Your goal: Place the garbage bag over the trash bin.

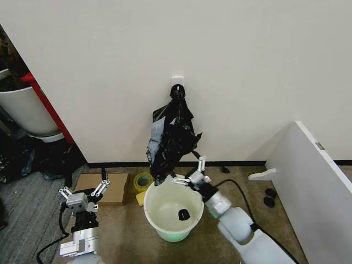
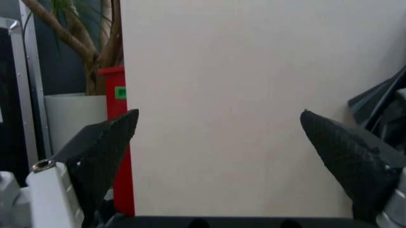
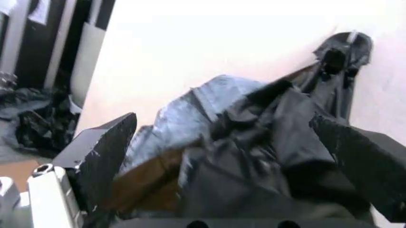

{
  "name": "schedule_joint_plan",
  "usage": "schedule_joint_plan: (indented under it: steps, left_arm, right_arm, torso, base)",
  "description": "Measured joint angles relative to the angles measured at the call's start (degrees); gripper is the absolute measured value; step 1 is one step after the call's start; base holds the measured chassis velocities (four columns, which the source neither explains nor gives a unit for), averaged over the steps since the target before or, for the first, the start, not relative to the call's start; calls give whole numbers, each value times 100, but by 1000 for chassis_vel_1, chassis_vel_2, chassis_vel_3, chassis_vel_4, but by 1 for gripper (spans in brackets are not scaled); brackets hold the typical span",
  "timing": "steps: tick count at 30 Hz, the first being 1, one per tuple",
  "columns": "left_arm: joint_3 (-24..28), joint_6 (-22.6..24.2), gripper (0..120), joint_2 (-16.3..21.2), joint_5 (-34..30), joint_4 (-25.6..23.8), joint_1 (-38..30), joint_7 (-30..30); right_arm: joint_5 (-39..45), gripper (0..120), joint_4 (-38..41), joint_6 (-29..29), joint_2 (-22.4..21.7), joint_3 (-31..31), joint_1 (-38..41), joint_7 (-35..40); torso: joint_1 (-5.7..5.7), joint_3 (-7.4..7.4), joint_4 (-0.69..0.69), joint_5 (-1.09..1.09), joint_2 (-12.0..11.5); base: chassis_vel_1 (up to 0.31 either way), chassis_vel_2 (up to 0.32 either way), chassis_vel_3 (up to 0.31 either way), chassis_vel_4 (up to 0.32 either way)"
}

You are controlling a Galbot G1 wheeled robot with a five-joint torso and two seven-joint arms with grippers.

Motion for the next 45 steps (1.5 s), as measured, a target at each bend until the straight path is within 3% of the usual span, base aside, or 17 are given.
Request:
schedule_joint_plan:
  steps: [5, 10, 16, 19, 25, 30, 36, 40, 42, 43, 44, 45]
  left_arm:
    - [-1, 29, 100, -36, 1, 80, -29, -3]
    - [5, 35, 100, -74, 24, 73, -22, -5]
    - [3, 36, 100, -98, 40, 51, -15, -7]
    - [28, 35, 100, -121, 78, 44, -11, -9]
    - [31, 29, 100, -103, 99, 8, -6, -12]
    - [18, 29, 100, -60, 89, -41, -4, -15]
    - [-5, 59, 100, 72, -14, -88, -19, -16]
    - [6, 107, 100, 203, -89, -88, -101, -13]
    - [134, 153, 100, 594, -390, -88, -343, 188]
    - [154, 157, 100, 680, -463, -88, -395, 251]
    - [243, 176, 100, 1093, -818, -82, -635, 528]
    - [243, 176, 100, 1093, -818, -82, -635, 528]
  right_arm:
    - [-696, 100, -200, -857, 129, -627, 445, 656]
    - [-1671, 100, -591, -1532, 198, -671, 568, 1146]
    - [-2268, 82, -720, -1685, 194, -376, 569, 1178]
    - [-2441, 67, -740, -1581, 183, -188, 527, 1074]
    - [-2521, 47, -730, -1407, 207, 15, 439, 1060]
    - [-2488, 29, -694, -1597, 218, 121, 376, 1224]
    - [-1655, 4, -422, -1635, 191, 136, 218, 1430]
    - [-1029, 0, -268, -1415, 210, 130, 165, 1435]
    - [-26, 0, -9, -1025, 231, 125, 115, 1224]
    - [84, 0, 23, -990, 232, 125, 111, 1182]
    - [752, 0, 184, -794, 231, 126, 97, 937]
    - [752, 0, 184, -794, 231, 126, 97, 937]
  torso:
    - [0, 0, 0, 1, 0]
    - [0, 0, -1, 1, 0]
    - [0, 0, -1, 1, 0]
    - [0, 0, -1, 1, 0]
    - [0, 0, -1, 1, 0]
    - [0, 0, -1, 1, 0]
    - [0, 0, 0, 1, 0]
    - [0, 0, 0, 1, 0]
    - [0, 0, 1, 0, 0]
    - [0, 0, 0, 0, 0]
    - [0, -1, -1, 0, 0]
    - [0, -1, -1, 0, 0]
  base:
    - [0, 0, 0, 0]
    - [0, 0, 0, 0]
    - [0, 0, 0, 0]
    - [0, 0, 0, 0]
    - [0, 0, 0, 0]
    - [0, 0, 0, 0]
    - [0, 0, 0, 0]
    - [0, 0, 0, 0]
    - [0, 0, 0, 0]
    - [0, 0, 0, 0]
    - [0, 0, 0, 0]
    - [0, 0, 0, 0]
